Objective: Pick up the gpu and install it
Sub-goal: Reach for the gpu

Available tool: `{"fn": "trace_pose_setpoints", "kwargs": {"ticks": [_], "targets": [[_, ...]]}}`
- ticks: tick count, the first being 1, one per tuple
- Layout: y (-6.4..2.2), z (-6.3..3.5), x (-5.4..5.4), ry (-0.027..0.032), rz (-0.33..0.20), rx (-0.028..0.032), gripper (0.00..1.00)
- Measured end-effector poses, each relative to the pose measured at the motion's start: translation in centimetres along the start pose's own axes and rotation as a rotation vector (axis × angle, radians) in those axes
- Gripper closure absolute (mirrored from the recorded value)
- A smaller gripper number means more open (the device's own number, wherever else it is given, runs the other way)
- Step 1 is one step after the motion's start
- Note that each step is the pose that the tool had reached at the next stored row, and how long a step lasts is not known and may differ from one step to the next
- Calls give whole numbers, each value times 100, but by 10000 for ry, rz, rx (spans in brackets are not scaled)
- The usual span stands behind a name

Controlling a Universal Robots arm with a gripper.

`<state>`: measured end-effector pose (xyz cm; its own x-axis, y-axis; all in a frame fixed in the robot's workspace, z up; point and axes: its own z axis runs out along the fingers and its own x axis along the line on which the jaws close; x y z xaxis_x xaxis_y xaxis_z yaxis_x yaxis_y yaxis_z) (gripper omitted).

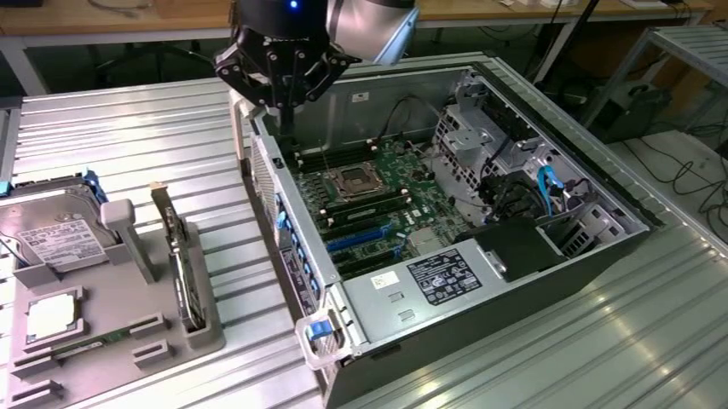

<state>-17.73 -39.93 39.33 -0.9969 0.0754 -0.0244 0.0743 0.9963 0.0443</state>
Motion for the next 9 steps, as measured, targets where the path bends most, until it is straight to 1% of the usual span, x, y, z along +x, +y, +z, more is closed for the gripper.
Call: {"fn": "trace_pose_setpoints", "kwargs": {"ticks": [9], "targets": [[-54,-5,111,2,-55,-2,89]]}}
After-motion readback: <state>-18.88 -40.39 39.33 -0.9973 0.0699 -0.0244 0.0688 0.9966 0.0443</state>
